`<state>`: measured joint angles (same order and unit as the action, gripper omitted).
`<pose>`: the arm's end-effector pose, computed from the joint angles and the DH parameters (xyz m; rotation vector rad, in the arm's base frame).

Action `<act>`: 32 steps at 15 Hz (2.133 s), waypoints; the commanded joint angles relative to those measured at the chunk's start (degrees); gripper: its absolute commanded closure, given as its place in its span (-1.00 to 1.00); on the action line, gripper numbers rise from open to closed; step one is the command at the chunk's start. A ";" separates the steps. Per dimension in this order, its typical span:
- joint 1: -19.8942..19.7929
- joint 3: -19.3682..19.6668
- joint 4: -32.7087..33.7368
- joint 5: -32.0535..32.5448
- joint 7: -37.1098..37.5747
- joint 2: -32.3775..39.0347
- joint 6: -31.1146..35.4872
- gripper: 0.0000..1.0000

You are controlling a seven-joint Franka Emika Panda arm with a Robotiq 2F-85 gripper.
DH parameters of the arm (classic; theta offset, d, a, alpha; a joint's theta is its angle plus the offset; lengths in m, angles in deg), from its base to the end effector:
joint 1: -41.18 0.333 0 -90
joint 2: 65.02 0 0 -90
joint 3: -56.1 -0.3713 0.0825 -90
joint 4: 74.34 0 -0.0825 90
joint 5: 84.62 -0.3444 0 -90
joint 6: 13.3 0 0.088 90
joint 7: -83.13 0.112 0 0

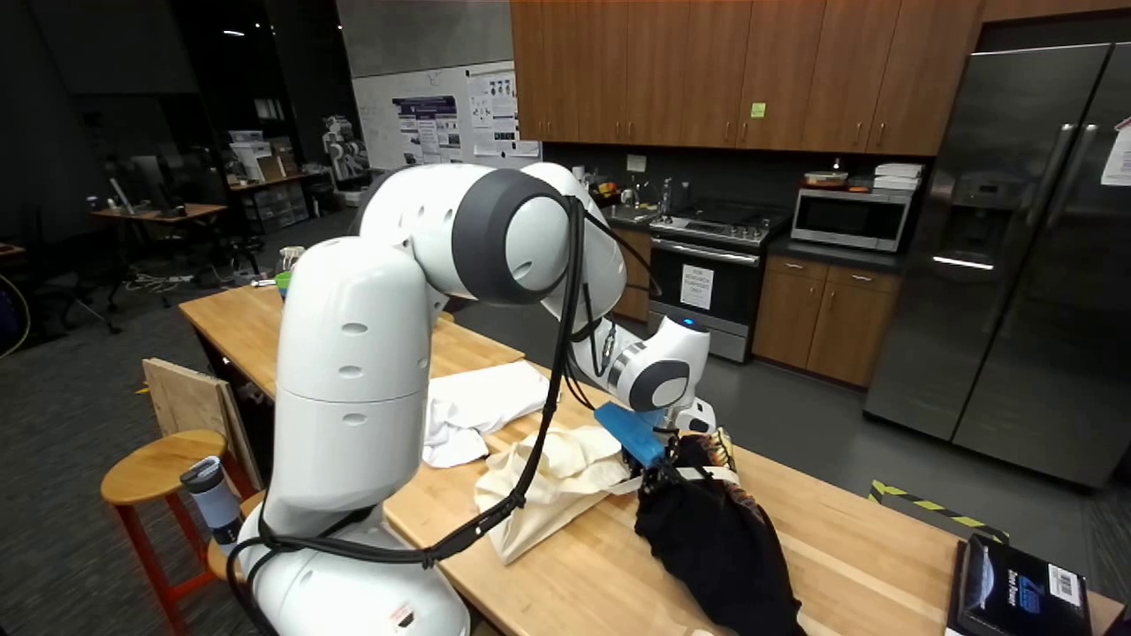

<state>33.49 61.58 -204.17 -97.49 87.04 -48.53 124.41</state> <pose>0.5019 -0.1139 0.3016 -2.9280 0.7069 0.2062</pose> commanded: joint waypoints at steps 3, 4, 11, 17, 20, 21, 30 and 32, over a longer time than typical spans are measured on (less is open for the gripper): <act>-0.32 -0.15 0.36 -0.26 -0.92 -0.46 -1.23 1.00; -0.26 -0.12 0.15 -0.19 -0.82 -0.77 -0.95 1.00; 1.89 1.20 -2.92 9.69 0.83 -14.49 3.40 0.98; 4.16 -2.44 -3.49 19.72 -2.13 -28.21 3.05 0.98; 6.06 -5.12 -4.11 22.19 -4.67 -32.85 2.69 0.98; 6.91 -5.92 -4.36 22.43 -6.15 -34.00 2.35 0.98; 20.28 -9.00 -5.98 12.98 -24.69 -41.11 -9.65 0.98; 24.48 -9.00 -6.03 5.90 -27.87 -41.29 -10.60 0.98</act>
<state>53.28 52.21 -209.20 -84.48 64.33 -87.61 115.86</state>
